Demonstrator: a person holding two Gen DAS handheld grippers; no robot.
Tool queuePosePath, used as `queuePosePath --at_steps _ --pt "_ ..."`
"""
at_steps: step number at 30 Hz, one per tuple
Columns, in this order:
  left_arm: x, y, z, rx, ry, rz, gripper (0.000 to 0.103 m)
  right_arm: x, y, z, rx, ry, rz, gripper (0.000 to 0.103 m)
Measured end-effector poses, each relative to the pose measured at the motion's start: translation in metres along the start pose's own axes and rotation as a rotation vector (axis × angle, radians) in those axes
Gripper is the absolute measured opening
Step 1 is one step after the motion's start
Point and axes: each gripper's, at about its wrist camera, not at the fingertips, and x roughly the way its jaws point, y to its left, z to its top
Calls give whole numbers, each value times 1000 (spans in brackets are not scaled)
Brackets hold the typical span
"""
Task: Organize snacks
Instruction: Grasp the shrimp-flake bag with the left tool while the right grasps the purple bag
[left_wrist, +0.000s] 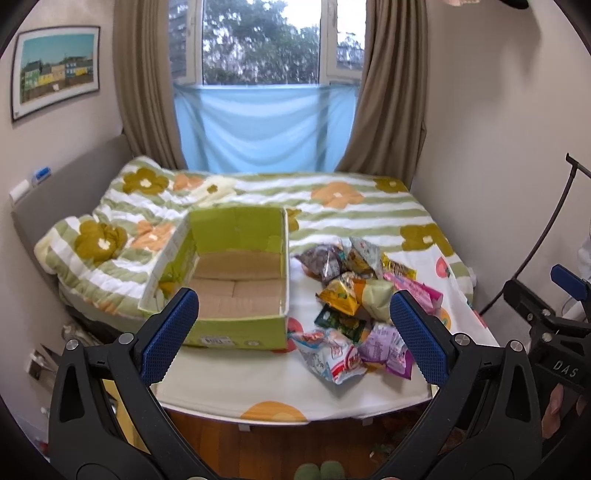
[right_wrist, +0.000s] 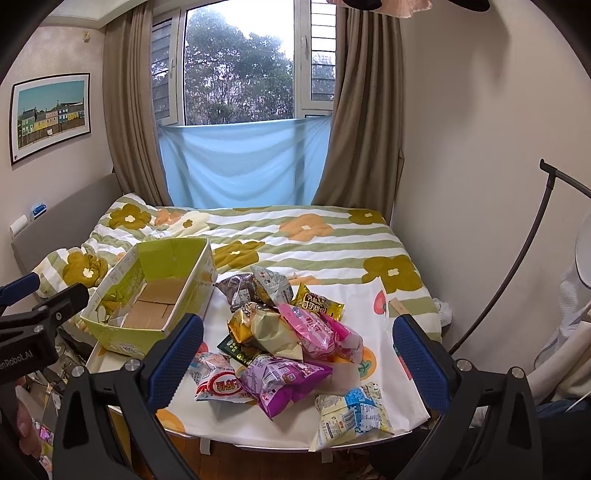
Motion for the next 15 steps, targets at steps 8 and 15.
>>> queuePosePath --at_steps 8,15 --pt "62 7 -23 -23 197 -98 102 30 -5 -17 36 89 9 103" --pt "132 8 -57 -99 350 -177 102 79 -12 -45 91 214 44 103"
